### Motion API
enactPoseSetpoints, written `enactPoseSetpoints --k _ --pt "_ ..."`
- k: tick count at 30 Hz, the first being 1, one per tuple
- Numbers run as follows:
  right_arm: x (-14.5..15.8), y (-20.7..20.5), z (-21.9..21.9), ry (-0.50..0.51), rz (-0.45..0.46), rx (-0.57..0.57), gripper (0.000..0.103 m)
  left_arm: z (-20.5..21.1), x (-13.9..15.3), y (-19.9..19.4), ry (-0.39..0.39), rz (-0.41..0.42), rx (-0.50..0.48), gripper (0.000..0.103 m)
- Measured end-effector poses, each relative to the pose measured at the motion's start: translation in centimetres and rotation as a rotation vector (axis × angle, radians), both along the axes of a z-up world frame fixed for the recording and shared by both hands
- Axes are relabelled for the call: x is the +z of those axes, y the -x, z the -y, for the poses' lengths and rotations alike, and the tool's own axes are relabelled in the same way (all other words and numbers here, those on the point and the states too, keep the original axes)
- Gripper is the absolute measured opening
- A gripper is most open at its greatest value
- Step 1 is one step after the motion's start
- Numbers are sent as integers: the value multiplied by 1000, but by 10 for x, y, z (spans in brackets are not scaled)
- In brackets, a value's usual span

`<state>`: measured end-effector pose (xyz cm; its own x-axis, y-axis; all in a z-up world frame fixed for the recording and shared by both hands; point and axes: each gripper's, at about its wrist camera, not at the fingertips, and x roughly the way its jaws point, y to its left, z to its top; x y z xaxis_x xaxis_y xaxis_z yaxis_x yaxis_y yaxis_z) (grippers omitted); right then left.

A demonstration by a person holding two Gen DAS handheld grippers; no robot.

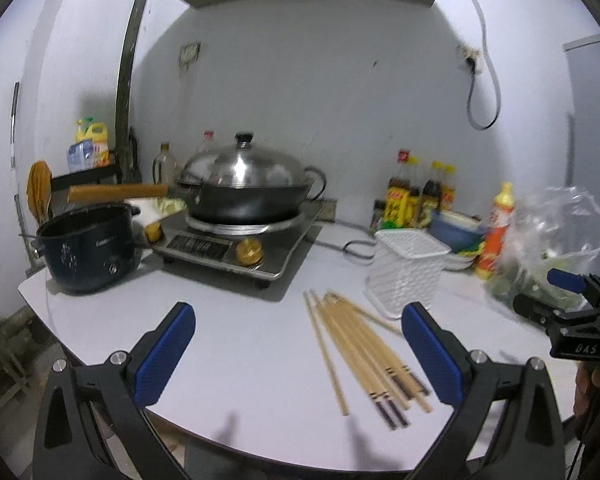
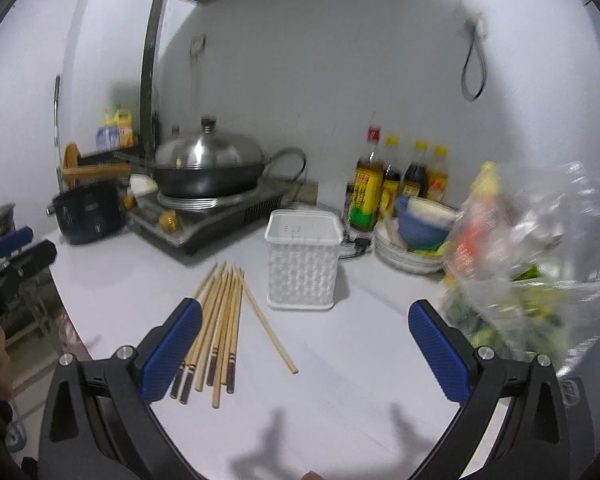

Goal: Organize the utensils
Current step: 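Grasp one wooden chopstick with the right tool while the left tool grasps another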

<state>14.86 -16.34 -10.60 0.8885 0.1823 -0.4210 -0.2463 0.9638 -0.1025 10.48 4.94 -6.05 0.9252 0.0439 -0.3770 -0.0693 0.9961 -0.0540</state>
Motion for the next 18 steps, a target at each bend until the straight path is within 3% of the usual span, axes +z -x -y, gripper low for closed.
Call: enactPoseSetpoints --k 6,15,18 --pt "-27 -55 -19 53 -109 44 98 -20 -25 -35 -7 -104 36 103" --pt "-73 -128 -46 73 -303 118 65 -27 -58 -84 10 -250 14 103" --pt "-88 -151 -57 63 -358 149 61 -30 -67 -101 12 -289 5 103"
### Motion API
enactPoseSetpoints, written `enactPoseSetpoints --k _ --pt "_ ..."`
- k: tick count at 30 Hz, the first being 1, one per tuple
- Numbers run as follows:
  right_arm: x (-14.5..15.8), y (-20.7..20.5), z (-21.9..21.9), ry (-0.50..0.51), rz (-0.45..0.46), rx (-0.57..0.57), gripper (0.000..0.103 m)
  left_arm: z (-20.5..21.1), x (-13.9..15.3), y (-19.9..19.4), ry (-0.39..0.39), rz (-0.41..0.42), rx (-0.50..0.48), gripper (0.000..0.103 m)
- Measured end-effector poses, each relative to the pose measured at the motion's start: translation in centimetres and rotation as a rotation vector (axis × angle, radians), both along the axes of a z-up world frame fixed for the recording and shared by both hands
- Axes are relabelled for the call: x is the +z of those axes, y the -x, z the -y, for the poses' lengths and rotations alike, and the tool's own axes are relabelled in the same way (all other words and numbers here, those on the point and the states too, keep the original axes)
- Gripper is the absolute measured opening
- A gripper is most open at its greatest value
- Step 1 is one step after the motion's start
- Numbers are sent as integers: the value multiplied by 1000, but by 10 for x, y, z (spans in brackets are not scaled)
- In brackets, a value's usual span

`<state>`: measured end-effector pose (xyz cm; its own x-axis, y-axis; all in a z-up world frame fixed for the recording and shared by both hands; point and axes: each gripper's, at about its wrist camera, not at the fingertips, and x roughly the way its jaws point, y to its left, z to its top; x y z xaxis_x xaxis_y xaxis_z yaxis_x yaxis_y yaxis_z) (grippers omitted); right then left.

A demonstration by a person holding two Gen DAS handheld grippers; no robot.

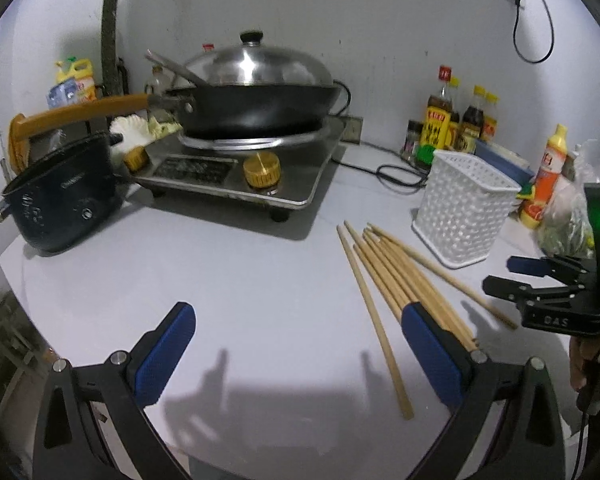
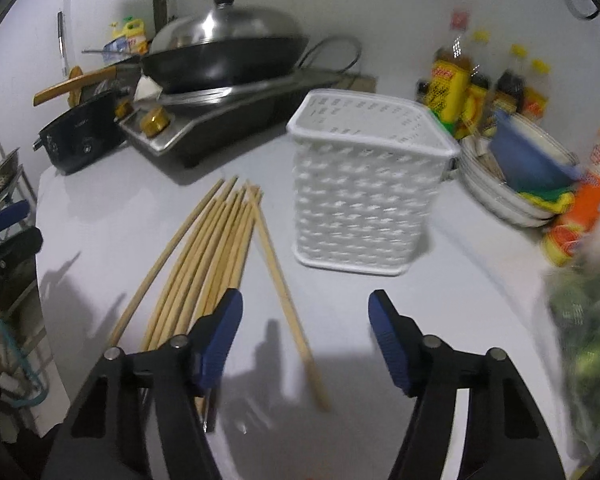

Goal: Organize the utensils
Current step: 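Grasp one wooden chopstick with the right tool while the left tool grasps another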

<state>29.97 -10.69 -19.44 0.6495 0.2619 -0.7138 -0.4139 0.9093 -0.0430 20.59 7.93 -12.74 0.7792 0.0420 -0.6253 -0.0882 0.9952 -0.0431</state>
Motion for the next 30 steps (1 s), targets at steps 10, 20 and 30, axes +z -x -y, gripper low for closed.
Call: enactPoseSetpoints --k 10,20,30 --pt "-31 -47 -24 26 -114 56 30 4 -27 -50 17 -116 -59 91" --pt "-35 -53 -29 16 -112 125 6 32 -49 -75 3 -213 -162 69" --pt "2 -13 -12 -69 -13 196 6 54 -61 -98 -43 -289 -215 33"
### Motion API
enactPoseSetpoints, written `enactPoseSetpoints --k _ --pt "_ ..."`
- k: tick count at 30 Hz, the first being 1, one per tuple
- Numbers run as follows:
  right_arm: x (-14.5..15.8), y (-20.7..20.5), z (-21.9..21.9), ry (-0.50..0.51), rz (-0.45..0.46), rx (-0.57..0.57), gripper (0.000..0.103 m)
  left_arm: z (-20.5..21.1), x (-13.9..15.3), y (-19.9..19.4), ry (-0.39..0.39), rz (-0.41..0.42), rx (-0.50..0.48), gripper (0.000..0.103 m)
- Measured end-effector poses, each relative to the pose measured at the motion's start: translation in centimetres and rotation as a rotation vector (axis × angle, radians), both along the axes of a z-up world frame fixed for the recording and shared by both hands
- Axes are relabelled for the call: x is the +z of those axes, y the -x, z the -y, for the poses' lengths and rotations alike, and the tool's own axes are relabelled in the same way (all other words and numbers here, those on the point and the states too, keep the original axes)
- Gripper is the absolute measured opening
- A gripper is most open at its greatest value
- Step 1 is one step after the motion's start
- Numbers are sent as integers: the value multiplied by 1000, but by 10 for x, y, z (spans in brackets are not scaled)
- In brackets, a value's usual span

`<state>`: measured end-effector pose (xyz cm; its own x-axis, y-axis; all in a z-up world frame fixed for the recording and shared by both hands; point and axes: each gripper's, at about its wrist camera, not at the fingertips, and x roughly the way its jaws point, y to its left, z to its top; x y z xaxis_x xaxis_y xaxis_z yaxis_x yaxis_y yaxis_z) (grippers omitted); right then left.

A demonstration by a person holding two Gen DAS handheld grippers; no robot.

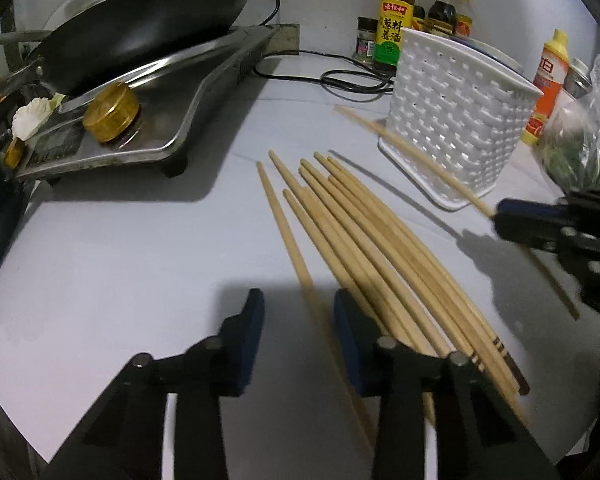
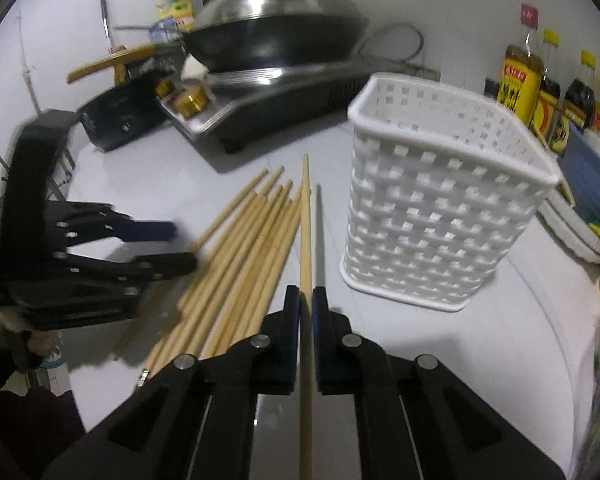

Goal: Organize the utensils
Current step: 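Grasp one wooden chopstick with the right tool while the left tool grasps another, then carry the chopstick over the white basket with the right tool while the left tool lifts its chopstick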

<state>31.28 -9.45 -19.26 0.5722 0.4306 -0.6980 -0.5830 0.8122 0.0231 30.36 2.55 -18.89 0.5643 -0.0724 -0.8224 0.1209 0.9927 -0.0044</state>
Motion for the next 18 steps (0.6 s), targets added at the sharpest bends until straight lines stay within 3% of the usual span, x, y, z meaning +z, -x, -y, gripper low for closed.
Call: enactPoseSetpoints --k 8,18 --pt "27 21 24 -99 59 -5 6 13 0 -5 -18 9 -29 9" --pt "40 34 34 -129 94 -18 6 1 2 0 36 11 14 5"
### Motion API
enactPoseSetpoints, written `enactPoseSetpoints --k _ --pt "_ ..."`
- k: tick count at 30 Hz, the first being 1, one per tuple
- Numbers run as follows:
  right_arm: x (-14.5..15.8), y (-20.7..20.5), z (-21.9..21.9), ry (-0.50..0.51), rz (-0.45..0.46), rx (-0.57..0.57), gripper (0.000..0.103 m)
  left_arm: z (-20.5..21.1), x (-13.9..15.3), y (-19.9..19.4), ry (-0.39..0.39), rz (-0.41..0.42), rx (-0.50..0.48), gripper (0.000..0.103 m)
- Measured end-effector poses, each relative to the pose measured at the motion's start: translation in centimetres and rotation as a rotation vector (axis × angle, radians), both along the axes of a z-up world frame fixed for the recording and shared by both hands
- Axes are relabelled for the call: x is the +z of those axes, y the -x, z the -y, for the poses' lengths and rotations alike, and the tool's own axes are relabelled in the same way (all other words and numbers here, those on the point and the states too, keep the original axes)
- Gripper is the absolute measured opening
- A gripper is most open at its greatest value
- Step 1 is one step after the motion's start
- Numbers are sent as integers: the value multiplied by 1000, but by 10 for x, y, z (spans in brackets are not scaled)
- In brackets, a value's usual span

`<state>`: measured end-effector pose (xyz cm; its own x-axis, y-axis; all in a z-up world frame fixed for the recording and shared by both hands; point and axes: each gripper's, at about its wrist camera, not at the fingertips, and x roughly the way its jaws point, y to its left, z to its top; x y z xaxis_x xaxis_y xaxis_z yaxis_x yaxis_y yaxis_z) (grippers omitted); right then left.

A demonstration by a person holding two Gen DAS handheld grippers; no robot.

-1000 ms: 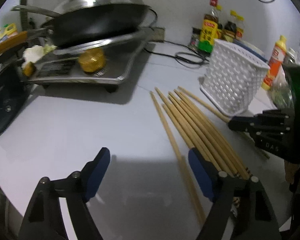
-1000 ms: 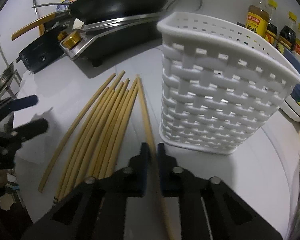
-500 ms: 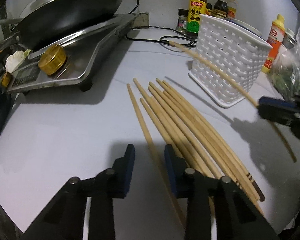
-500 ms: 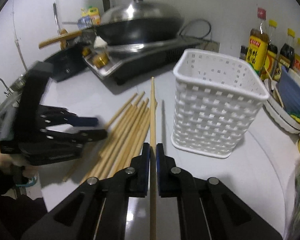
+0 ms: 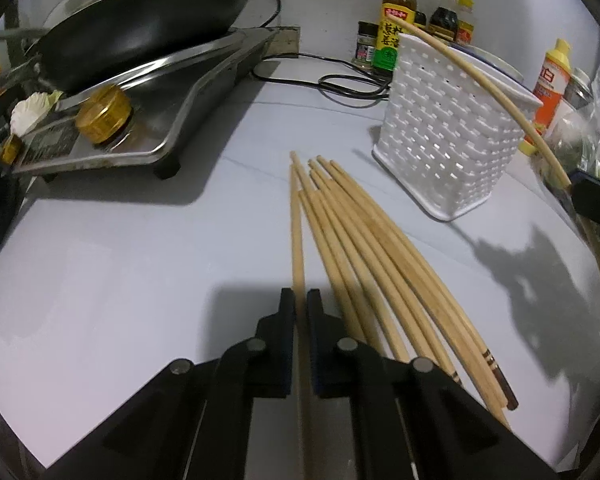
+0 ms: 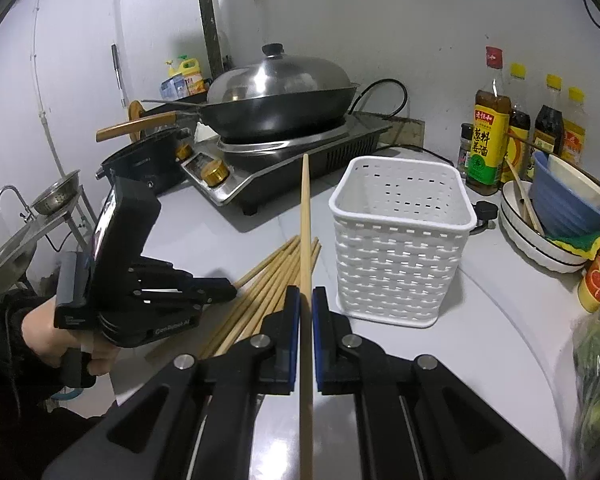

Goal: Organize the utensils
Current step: 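Carry the chopstick over the white basket with the right tool while the left tool lifts its chopstick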

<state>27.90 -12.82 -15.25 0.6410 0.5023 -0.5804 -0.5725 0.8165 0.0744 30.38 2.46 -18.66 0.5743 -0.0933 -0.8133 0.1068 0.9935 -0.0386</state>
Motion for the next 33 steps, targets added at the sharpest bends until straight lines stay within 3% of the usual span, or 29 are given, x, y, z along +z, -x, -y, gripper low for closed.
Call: enactPoseSetpoints --k 16,24,33 --pt "44 -9 12 -6 87 -22 6 -28 65 38 116 190 38 5" --pt "76 -57 14 -4 122 -22 6 -35 90 38 154 279 7 5" --pt "89 -127 -14 38 113 12 6 -52 105 21 206 337 8 5"
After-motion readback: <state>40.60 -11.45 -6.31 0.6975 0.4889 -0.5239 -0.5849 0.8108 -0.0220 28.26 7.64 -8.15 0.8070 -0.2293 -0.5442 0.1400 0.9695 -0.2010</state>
